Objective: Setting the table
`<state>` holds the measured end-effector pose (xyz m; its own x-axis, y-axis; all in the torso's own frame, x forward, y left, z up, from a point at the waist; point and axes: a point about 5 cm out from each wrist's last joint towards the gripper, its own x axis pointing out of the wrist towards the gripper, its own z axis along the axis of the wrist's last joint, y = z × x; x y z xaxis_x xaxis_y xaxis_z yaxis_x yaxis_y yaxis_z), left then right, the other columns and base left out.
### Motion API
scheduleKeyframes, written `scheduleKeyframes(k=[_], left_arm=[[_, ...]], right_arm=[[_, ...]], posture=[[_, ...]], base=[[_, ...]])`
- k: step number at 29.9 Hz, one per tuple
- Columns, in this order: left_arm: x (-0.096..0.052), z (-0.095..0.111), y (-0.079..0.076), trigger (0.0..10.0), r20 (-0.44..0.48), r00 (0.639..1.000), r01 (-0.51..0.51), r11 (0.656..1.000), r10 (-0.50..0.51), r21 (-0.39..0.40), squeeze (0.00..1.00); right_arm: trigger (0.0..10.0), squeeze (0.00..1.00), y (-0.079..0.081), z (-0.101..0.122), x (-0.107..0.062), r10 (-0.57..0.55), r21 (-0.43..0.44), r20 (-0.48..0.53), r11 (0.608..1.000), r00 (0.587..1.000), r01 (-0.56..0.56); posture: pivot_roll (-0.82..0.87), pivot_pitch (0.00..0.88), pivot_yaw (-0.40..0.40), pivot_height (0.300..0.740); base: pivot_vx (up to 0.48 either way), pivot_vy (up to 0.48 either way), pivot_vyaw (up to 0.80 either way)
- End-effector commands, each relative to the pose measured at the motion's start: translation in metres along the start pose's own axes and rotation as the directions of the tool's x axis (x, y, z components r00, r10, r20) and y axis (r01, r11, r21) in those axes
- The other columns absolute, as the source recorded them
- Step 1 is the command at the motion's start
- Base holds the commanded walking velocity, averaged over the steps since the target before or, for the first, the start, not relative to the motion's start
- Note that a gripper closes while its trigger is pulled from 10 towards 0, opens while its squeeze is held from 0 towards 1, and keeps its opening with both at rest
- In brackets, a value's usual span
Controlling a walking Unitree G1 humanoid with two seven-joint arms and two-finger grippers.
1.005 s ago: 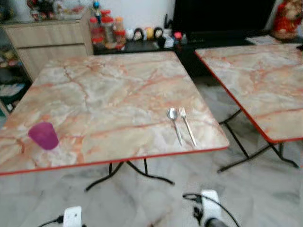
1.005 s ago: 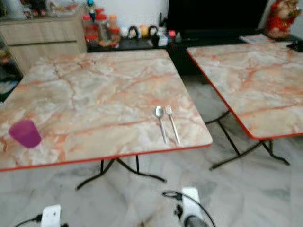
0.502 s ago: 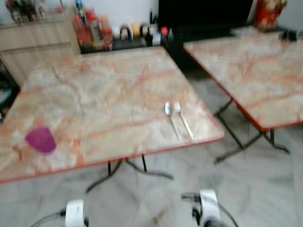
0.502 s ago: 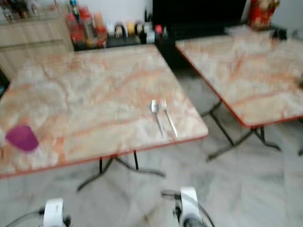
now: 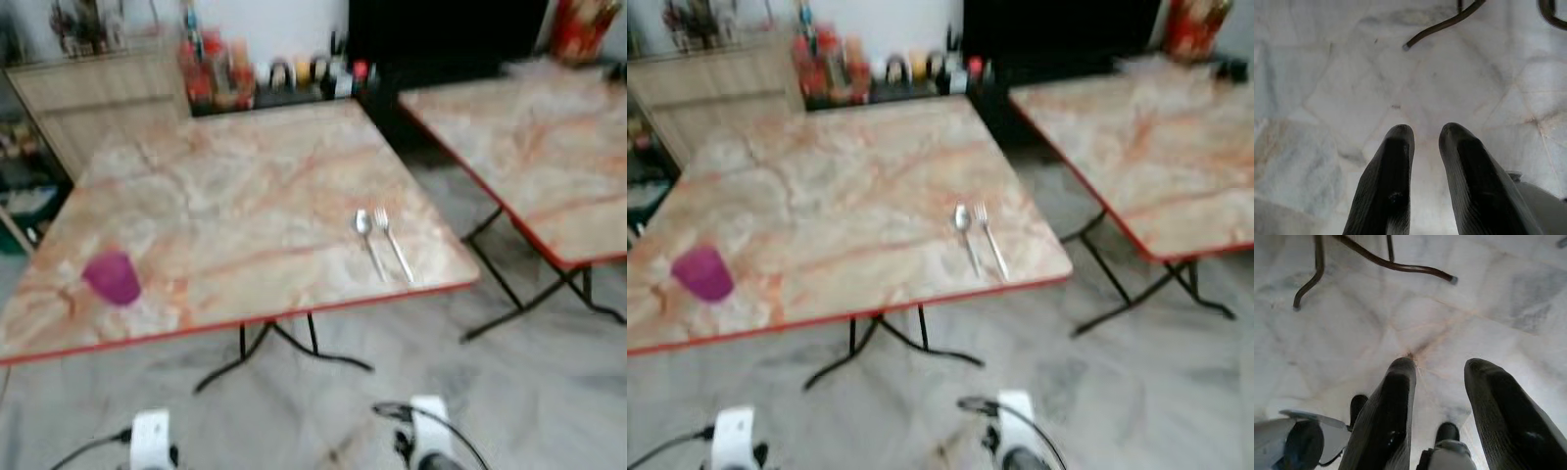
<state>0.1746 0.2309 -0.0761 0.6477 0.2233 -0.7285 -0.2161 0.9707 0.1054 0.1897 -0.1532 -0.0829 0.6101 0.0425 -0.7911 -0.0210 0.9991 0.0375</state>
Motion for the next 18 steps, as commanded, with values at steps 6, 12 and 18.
scheduleKeyframes(k=[6, 12, 18], left_arm=[[0.0015, 0.0044, -0.0037, 10.0, 0.007, 1.0, 0.013, 1.0, -0.013, 0.014, 0.0], [0.0013, 0.0031, -0.0058, 10.0, 0.001, 1.0, 0.014, 1.0, -0.014, 0.009, 0.0], [0.001, 0.0016, -0.0078, 10.0, -0.005, 1.0, 0.014, 1.0, -0.014, 0.011, 0.0]], right_arm=[[10.0, 0.0, -0.0081, -0.0007, -0.0008, -0.02, -0.037, -0.005, 0.999, 1.0, 0.02], [10.0, 0.0, -0.009, -0.0002, -0.0009, -0.022, -0.032, 0.0, 0.999, 1.0, 0.022], [10.0, 0.0, -0.0117, 0.001, -0.0009, -0.028, -0.002, 0.003, 1.0, 1.0, 0.028]], posture=[[0.01, 0.0, 0.061, 0.732], [0.01, 0.0, 0.055, 0.732], [0.01, 0.0, 0.05, 0.732]], base=[[0.0, 0.0, 0.16], [0.0, 0.0, 0.67], [0.0, 0.0, 0.29]])
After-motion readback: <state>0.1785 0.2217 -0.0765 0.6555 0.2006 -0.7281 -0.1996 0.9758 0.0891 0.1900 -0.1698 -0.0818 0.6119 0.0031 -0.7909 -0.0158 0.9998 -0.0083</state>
